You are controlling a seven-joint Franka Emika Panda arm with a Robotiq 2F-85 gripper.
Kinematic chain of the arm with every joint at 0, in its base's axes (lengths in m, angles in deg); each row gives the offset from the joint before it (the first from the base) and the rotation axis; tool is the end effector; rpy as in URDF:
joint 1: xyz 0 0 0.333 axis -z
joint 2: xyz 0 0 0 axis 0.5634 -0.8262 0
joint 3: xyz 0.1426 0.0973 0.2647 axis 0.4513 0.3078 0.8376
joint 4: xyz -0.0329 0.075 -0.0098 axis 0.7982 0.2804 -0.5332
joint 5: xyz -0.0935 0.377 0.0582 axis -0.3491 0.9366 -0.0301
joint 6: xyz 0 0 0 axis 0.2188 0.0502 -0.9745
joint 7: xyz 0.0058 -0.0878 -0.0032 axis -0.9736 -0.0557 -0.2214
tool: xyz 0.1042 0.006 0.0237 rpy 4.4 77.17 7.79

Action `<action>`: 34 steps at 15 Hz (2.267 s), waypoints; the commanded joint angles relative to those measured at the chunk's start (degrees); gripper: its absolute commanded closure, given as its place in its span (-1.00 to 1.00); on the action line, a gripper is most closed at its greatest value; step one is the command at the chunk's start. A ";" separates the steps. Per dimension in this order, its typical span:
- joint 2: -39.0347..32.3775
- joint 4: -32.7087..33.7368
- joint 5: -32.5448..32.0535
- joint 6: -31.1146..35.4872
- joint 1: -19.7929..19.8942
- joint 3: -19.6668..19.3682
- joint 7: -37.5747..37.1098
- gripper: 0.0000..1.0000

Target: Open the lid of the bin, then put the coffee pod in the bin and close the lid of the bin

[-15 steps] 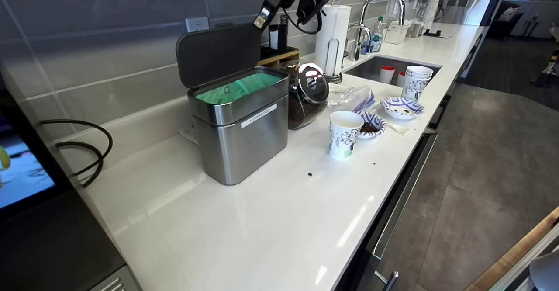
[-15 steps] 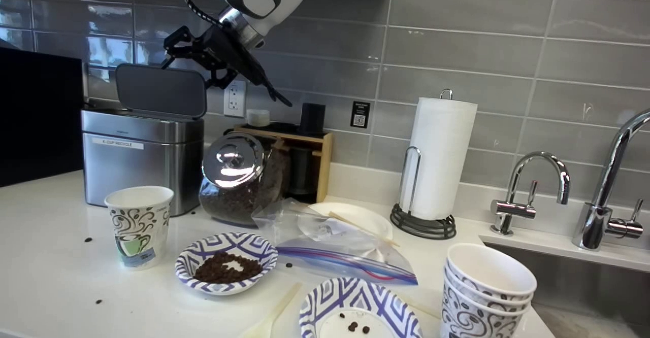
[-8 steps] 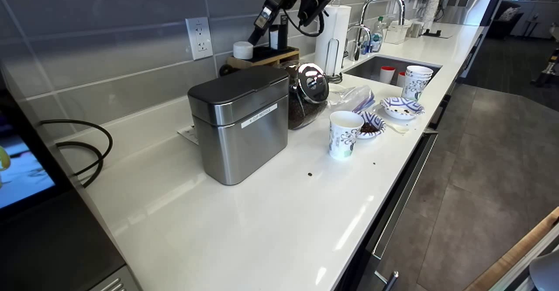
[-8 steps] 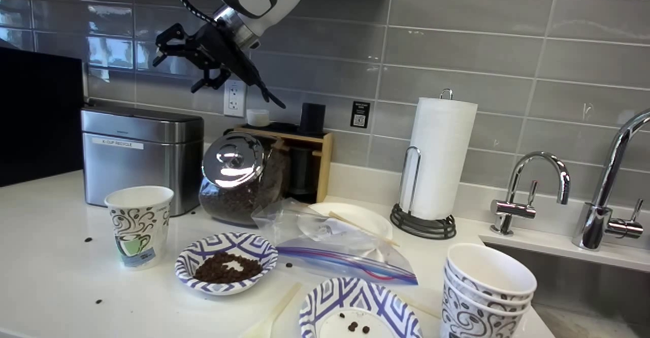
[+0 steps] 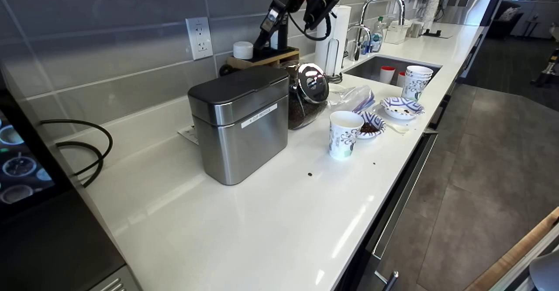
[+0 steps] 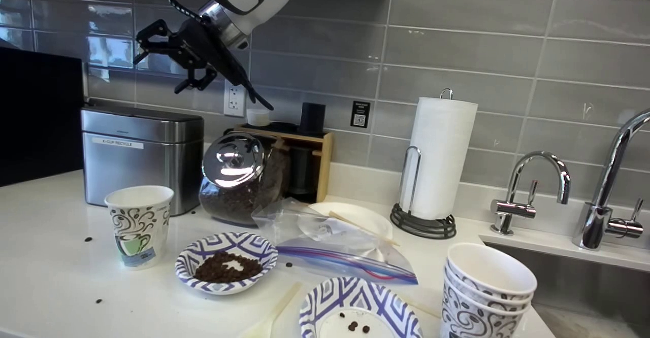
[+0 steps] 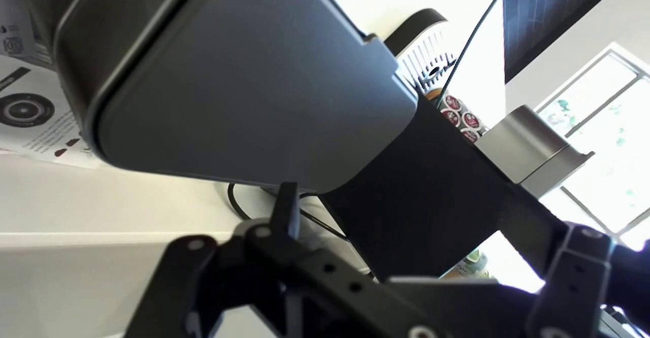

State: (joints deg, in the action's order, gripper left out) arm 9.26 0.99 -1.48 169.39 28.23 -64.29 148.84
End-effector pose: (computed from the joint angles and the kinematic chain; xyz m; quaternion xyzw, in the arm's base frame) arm 0.6189 0.2586 0.4728 -0.7490 -0.5182 -0.0680 0.4074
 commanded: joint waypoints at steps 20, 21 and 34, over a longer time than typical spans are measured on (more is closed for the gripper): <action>36.58 -48.11 -4.42 49.40 -7.17 3.16 -20.04 -1.00; 37.77 -49.25 -8.34 49.19 -6.78 3.27 -24.46 -1.00; 48.93 -48.55 -35.13 30.57 -5.19 6.80 -63.06 -1.00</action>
State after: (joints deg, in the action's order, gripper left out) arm 56.24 -48.23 -33.13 203.34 25.26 -56.30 89.86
